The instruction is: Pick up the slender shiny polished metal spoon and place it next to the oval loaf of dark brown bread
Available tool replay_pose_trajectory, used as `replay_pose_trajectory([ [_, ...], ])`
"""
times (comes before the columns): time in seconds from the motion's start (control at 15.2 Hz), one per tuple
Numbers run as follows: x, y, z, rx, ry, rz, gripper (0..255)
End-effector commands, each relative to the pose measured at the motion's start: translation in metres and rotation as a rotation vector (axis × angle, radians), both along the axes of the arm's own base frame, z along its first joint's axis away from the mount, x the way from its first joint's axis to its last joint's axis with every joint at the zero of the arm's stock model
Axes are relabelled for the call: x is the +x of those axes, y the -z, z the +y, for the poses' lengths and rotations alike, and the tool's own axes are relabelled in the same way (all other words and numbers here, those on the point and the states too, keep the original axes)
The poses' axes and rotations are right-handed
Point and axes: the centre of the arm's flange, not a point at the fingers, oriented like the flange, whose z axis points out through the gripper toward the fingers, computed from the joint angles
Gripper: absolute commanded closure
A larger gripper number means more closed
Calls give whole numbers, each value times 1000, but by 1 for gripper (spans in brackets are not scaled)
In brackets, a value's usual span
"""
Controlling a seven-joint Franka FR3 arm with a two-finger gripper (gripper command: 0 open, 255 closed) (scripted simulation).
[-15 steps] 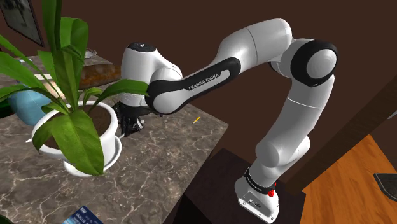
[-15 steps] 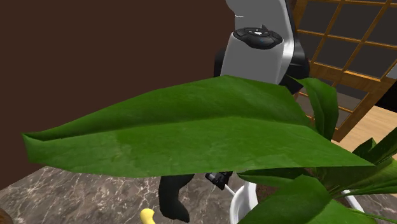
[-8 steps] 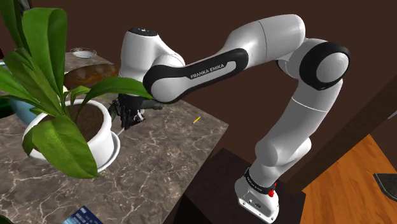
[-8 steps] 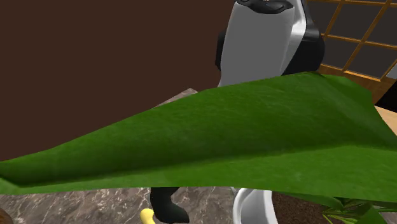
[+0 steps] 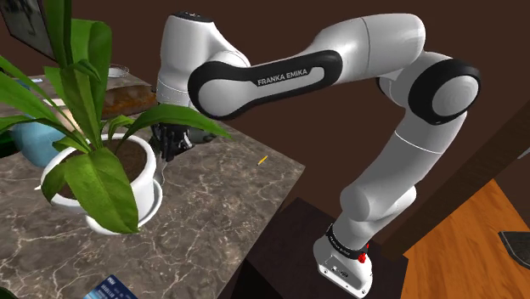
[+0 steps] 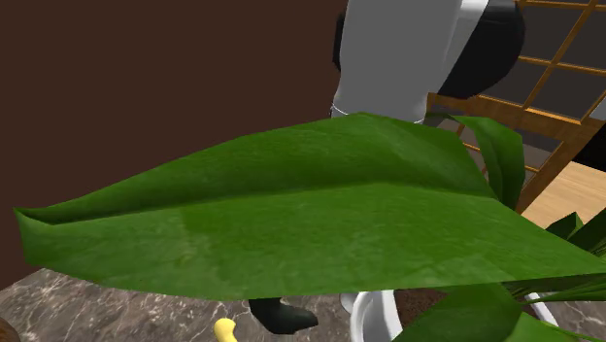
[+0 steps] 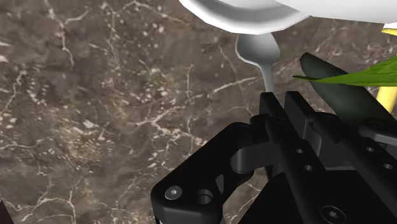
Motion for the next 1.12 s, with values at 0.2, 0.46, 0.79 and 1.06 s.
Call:
replay_pose_trajectory([
  [0.2,0,-28,1,3,-1,-4,255],
  [0.46,0,-49,1,3,-1,-4,255],
  [0.79,32,-59,-23,3,-1,-4,255],
  [1.06,75,-59,-54,3,-1,-4,255],
])
